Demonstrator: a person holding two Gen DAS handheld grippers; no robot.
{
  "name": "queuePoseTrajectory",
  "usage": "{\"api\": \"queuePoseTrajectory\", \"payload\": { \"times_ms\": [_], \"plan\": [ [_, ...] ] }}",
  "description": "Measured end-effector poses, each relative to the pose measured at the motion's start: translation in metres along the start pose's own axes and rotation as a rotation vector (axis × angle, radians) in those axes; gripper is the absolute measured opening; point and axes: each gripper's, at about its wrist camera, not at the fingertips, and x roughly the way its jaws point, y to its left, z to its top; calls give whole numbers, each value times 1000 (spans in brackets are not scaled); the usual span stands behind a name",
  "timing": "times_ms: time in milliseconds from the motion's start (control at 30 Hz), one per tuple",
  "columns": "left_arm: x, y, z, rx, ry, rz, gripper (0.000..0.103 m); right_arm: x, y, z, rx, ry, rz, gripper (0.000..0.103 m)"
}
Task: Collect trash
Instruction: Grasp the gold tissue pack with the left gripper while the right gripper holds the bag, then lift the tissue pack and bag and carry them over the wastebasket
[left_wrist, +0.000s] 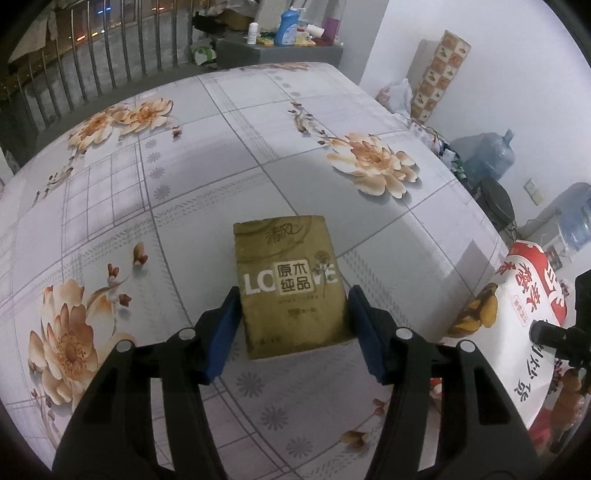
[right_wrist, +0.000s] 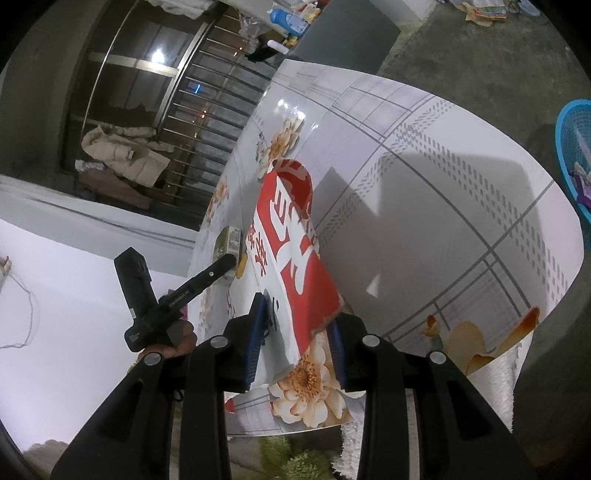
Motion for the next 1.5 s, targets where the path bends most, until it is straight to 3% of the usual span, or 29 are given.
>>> {"api": "queuePoseTrajectory", "payload": {
  "times_ms": [500,800,1200,1500],
  "plan": [
    [-27,-8,-5,11,-46,-31,52,-18,0,-5,-5,-44,31,32],
    [-57,-33,-4,64,-106,-108,52,-37,1,-13,-14,-82,47,32],
    [-78,-89,12,157,-152,-184,52,-80,-18,-28,2,-165,86,32],
    [-72,-166,32,284,-142,-264,52,-128,-53,-36,66,-264,111,32]
  ]
}}
